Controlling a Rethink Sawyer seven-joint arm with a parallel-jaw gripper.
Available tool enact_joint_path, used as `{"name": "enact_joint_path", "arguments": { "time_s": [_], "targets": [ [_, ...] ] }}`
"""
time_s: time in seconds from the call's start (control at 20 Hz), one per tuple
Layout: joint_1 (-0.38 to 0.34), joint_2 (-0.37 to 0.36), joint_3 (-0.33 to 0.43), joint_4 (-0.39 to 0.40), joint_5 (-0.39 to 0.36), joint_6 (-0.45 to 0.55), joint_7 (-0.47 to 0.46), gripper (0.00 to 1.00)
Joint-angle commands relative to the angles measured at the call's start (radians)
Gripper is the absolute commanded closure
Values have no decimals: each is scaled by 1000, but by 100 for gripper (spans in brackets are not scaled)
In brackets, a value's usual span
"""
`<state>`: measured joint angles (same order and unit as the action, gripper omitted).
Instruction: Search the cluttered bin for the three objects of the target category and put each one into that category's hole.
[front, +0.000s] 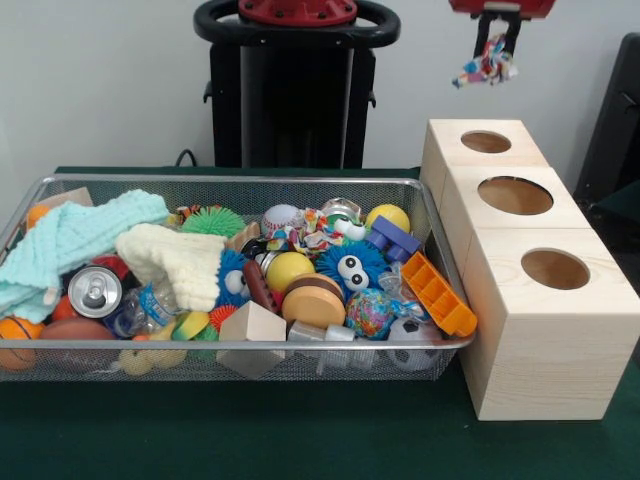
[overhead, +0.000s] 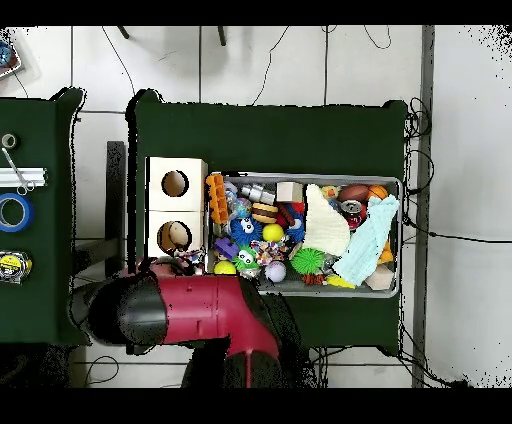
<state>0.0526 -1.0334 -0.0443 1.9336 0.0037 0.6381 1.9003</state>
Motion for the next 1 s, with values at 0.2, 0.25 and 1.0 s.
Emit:
{"name": "enact_joint_path", "arguments": {
  "time_s": [0.2, 0.25, 1.0],
  "targets": [
    [-15, -84, -136, -16, 13, 108, 300, 100],
    [-33, -67, -125, 17, 14, 36, 280, 100],
    [-62, 252, -12, 161, 23, -596, 292, 100]
  ]
}}
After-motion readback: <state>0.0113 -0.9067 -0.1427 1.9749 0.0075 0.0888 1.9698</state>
